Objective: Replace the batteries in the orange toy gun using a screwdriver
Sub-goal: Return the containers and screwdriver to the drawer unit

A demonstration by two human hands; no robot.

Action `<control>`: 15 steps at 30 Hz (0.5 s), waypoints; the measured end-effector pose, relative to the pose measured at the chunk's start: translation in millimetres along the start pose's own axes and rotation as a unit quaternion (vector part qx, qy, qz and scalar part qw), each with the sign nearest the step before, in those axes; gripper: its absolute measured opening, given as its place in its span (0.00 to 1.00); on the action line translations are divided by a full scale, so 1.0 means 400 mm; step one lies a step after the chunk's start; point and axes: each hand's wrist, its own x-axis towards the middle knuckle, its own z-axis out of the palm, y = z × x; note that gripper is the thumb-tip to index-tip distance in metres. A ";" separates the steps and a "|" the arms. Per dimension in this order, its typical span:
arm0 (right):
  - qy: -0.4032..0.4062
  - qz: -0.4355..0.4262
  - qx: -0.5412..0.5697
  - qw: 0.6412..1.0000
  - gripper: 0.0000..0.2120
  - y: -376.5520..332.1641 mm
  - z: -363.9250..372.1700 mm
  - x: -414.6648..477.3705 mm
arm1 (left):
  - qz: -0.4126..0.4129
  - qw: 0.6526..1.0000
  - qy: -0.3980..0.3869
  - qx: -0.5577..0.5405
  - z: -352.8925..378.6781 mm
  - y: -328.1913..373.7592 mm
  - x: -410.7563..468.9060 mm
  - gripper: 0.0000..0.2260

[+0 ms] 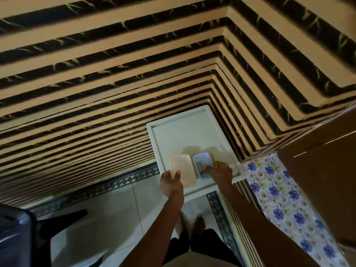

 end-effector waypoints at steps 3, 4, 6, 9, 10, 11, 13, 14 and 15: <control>-0.013 -0.001 -0.018 1.000 0.18 0.014 -0.008 0.027 | -0.003 1.000 0.028 -0.006 0.013 0.000 -0.009 0.13; -0.014 0.002 -0.023 1.000 0.19 0.019 -0.011 0.036 | -0.004 0.999 0.034 -0.002 0.014 -0.003 -0.009 0.13; -0.011 0.011 -0.029 0.999 0.21 0.030 -0.024 0.058 | -0.015 0.999 0.043 -0.012 0.020 -0.007 -0.011 0.12; -0.012 0.014 -0.015 1.000 0.18 0.037 -0.047 0.087 | -0.033 0.998 0.046 -0.035 0.024 -0.002 -0.012 0.12; -0.018 0.009 -0.017 1.000 0.15 0.038 -0.054 0.093 | -0.041 0.997 0.048 -0.044 0.027 -0.007 -0.006 0.11; -0.026 -0.006 -0.022 0.999 0.13 0.043 -0.061 0.102 | -0.041 0.996 0.051 -0.057 0.032 -0.013 -0.003 0.10; -0.032 -0.044 -0.050 0.997 0.10 0.051 -0.069 0.113 | -0.043 0.995 0.059 -0.073 0.044 -0.032 0.010 0.10; -0.033 -0.057 -0.064 0.996 0.08 0.052 -0.073 0.117 | -0.047 0.994 0.067 -0.076 0.050 -0.038 0.014 0.11; -0.031 -0.071 -0.086 0.993 0.07 0.050 -0.076 0.119 | -0.051 0.992 0.075 -0.084 0.055 -0.043 0.017 0.11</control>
